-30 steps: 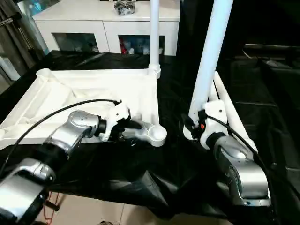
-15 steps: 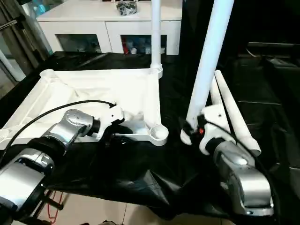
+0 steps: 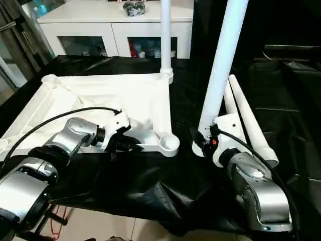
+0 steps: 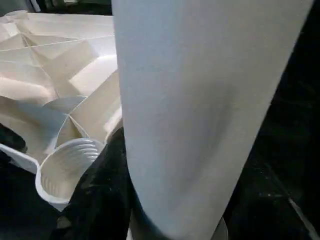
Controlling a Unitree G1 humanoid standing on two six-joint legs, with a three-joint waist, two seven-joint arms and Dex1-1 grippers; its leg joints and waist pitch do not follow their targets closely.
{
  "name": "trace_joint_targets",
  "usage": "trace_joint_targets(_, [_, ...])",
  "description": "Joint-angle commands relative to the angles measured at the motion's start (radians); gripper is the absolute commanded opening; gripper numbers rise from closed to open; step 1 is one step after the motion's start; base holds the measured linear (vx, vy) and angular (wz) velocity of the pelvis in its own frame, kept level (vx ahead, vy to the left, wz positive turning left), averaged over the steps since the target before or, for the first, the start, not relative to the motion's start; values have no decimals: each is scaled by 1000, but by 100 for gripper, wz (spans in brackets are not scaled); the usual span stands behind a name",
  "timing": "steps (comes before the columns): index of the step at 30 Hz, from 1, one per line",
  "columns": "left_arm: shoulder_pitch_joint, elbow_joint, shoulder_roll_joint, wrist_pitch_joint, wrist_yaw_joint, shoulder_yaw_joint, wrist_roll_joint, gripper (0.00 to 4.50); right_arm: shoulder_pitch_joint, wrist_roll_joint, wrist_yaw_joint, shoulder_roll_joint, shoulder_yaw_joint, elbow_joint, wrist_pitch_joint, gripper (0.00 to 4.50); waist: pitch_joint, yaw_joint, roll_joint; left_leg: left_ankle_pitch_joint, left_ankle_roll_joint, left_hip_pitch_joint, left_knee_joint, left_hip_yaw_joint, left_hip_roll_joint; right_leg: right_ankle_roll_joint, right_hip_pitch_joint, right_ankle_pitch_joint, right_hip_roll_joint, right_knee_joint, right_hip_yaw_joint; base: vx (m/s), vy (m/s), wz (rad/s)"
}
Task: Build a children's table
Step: Insert table leg to table base
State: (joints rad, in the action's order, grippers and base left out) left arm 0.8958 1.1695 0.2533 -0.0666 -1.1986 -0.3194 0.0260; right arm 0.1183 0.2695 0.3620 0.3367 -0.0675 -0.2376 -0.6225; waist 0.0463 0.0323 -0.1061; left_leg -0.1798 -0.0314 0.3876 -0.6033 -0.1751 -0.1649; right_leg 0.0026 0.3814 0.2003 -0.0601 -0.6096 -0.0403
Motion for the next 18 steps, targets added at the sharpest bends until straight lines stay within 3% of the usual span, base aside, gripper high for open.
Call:
trace_joint_targets(1, [16, 11, 1, -6, -14, 13, 2, 40, 9, 12, 13, 8, 10, -41, -8, 191, -66, 1, 14, -175, 56, -20, 65, 26, -53, -266, -47, 120, -85, 77, 40, 0, 0, 0])
trace_joint_targets(3, [16, 18, 1, -8, -18, 14, 7, 34, 9, 8, 17, 10, 18, -40, -6, 191, -66, 0, 15, -177, 59, -20, 66, 26, -54, -268, -49, 119, -87, 77, 41, 0, 0, 0])
trace_joint_targets(4, [12, 21, 1, -6, -22, 21, 7, 34, 14, 8, 21, 10, 25, -40, -6, 191, -65, -3, 22, -177, 60, -18, 66, 25, -53, -270, -50, 119, -85, 77, 40, 0, 0, 0])
trace_joint_targets(9, [-5, 5, -2, 16, -34, 26, 6, 1, 32, 21, 42, 10, 35, -37, -12, 191, -64, -5, 19, -181, 62, -19, 66, 25, -54, -263, -48, 157, -86, 80, 41, 0, 0, 0])
trace_joint_targets(10, [-16, -8, -7, 36, -29, 29, 1, 0, 43, 39, 51, 3, 31, -34, -24, 191, -63, -4, 8, -187, 61, -20, 66, 27, -54, -267, -47, 157, -87, 78, 40, 0, 0, 0])
trace_joint_targets(11, [-61, -74, -24, 91, -7, 43, -25, 0, 72, 88, 64, -10, 16, -30, -83, 191, -63, -8, 14, -189, 63, -21, 68, 26, -56, -273, -50, 145, -86, 77, 40, 0, 0, 0])
trace_joint_targets(13, [-90, -123, -32, 118, 1, 50, -40, 0, 86, 104, 74, -9, 16, -28, -109, 191, -64, -8, 14, -182, 73, -21, 65, 25, -55, -281, -46, 143, -87, 79, 40, 0, 0, 0])
trace_joint_targets(14, [-123, -183, -36, 153, 9, 54, -53, 0, 99, 107, 87, -5, 23, -20, -116, 190, -63, -9, 35, -177, 75, -19, 66, 22, -55, -281, -49, 144, -85, 79, 41, 0, 0, 0])
trace_joint_targets(15, [-154, -240, -37, 179, 16, 54, -63, 0, 110, 106, 96, -2, 30, -10, -114, 190, -63, -4, 21, -159, 78, -18, 65, 24, -58, -284, -48, 146, -88, 75, 40, 0, 0, 0])
trace_joint_targets(16, [-174, -277, -38, 197, 20, 55, -68, 0, 118, 106, 103, 0, 35, -2, -111, 190, -64, -4, 20, -152, 80, -19, 65, 23, -60, -274, -44, 147, -86, 77, 41, 0, 0, 0])
trace_joint_targets(17, [-189, -303, -38, 206, 29, 54, -67, 0, 123, 104, 107, 0, 39, 5, -108, 190, -63, -6, 59, -148, 84, -15, 66, 17, -57, -264, -45, 153, -81, 81, 41, 0, 0, 0])
trace_joint_targets(18, [-232, -376, -38, 231, 56, 48, -64, 0, 138, 101, 120, 2, 50, 25, -102, 190, -60, -1, 41, -134, 84, -14, 69, 22, -61, -266, -45, 149, -88, 73, 41, 0, 0, 0])
